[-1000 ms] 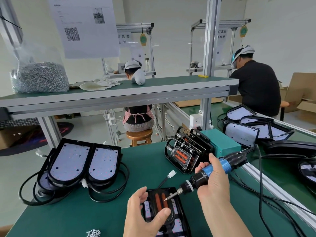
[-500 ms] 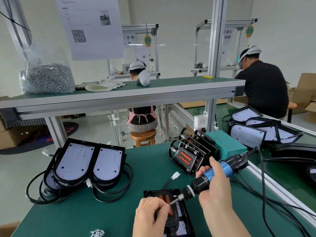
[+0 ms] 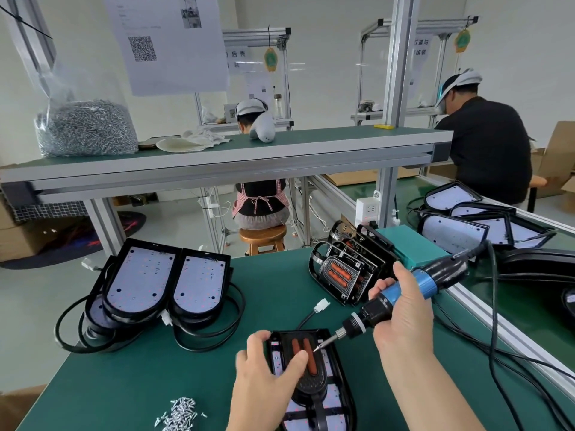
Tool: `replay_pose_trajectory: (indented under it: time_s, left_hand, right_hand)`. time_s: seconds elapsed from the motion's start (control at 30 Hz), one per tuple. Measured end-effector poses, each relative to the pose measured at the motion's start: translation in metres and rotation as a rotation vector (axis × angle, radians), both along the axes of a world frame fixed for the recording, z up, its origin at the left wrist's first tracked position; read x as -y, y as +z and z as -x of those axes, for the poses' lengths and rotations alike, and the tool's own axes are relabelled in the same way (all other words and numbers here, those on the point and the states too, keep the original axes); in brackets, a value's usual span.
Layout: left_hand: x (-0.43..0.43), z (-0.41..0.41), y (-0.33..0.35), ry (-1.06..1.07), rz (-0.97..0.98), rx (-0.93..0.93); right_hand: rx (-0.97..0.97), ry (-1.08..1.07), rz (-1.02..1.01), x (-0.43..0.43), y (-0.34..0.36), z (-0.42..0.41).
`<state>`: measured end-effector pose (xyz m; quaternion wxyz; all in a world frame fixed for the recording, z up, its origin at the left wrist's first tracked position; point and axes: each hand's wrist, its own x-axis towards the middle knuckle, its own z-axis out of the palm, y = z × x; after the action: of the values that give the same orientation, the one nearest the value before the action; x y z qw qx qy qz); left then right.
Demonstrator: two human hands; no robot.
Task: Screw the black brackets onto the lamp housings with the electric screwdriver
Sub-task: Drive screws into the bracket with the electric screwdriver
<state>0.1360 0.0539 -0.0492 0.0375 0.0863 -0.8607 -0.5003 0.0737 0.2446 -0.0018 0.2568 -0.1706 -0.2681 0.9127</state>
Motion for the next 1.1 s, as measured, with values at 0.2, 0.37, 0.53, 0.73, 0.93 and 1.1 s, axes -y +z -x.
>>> replay_pose_trajectory:
  time_s: [0.2, 0.37, 0.53, 0.73, 0.93, 1.1]
  left_hand:
    - [-0.005, 0.011, -0.013, -0.069, -0.022, 0.076]
    - [-0.004, 0.012, -0.020, -0.043, -0.219, 0.080]
    - [-0.004, 0.015, -0.025, -0.041, -0.276, 0.069]
    - [-0.003, 0.016, -0.032, -0.047, -0.324, 0.055]
    - [-0.003, 0.019, -0.037, -0.052, -0.345, 0.038]
    - [-0.004, 0.020, -0.037, -0.062, -0.358, 0.018]
  right_hand:
    - [-0.080, -0.075, -0.237, -0.004, 0.011, 0.010]
    - [-0.113, -0.100, -0.429, 0.001, 0.017, 0.020]
    - [-0.134, -0.080, -0.508, 0.013, 0.017, 0.036]
    - [-0.113, -0.007, -0.589, 0.025, 0.007, 0.048]
    - [-0.126, 0.043, -0.603, 0.030, 0.000, 0.052]
    - [-0.103, 0.053, -0.638, 0.036, -0.006, 0.054]
